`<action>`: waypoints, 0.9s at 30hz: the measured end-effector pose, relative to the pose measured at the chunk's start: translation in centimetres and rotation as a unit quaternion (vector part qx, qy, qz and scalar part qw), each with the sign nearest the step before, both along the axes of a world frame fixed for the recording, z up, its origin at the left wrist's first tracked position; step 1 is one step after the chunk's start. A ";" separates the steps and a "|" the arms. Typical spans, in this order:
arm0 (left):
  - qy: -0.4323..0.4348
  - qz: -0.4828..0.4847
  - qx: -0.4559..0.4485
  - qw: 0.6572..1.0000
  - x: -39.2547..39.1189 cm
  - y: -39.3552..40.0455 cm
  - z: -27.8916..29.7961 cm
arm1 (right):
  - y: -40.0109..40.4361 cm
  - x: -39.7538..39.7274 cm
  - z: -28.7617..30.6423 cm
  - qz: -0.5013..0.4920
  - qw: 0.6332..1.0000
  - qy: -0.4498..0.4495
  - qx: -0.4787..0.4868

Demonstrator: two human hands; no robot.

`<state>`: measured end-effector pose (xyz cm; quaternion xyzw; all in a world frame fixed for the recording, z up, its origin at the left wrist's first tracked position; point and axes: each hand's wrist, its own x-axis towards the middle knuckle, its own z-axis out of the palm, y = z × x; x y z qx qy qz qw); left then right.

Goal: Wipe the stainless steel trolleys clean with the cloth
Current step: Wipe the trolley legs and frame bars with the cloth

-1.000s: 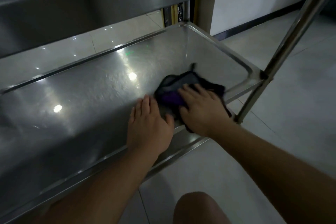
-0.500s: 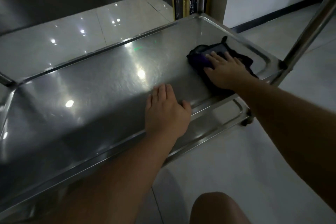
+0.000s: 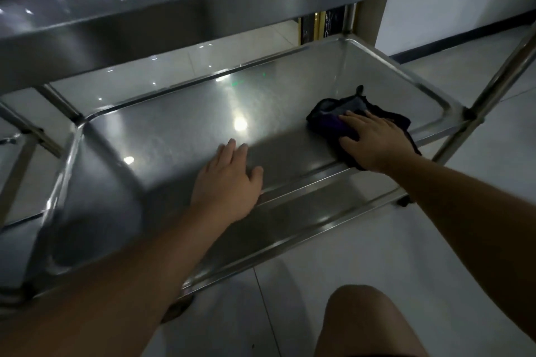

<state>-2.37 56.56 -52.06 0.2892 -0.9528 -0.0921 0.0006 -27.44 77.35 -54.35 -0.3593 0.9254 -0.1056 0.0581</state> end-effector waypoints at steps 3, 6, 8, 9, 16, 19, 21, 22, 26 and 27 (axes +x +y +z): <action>0.002 0.056 -0.011 0.998 5.2 -2.9 -0.5 | -0.5 0.4 0.3 -0.025 1.000 -0.006 0.003; -0.005 0.086 -0.007 0.996 8.7 -4.4 -1.6 | -1.6 2.8 0.9 -0.031 0.999 -0.011 0.014; 0.008 0.080 -0.009 0.997 9.5 -4.4 -2.2 | -2.9 6.1 1.4 0.005 1.000 -0.008 0.019; 0.017 0.079 -0.015 0.997 9.6 -4.2 -2.3 | -3.7 8.1 1.5 0.030 0.999 -0.004 0.022; 0.040 0.067 -0.026 0.997 9.7 -3.8 -2.1 | -7.6 18.9 1.1 0.204 0.979 0.015 0.024; 0.031 0.062 -0.030 0.997 10.0 -3.5 -1.8 | -7.8 20.2 1.2 0.222 0.975 0.022 0.002; 0.035 0.060 -0.024 0.997 10.0 -3.5 -1.7 | -7.7 20.7 1.4 0.234 0.972 0.015 -0.021; 0.036 0.061 -0.019 0.997 10.0 -3.6 -1.7 | -7.6 20.9 1.4 0.235 0.971 0.014 -0.034; 0.050 0.053 0.015 0.997 10.2 -4.0 -2.1 | -7.7 22.2 1.6 0.237 0.967 0.039 -0.083; 0.058 0.050 0.028 0.997 10.3 -4.1 -2.1 | -7.7 22.6 1.6 0.234 0.966 0.045 -0.101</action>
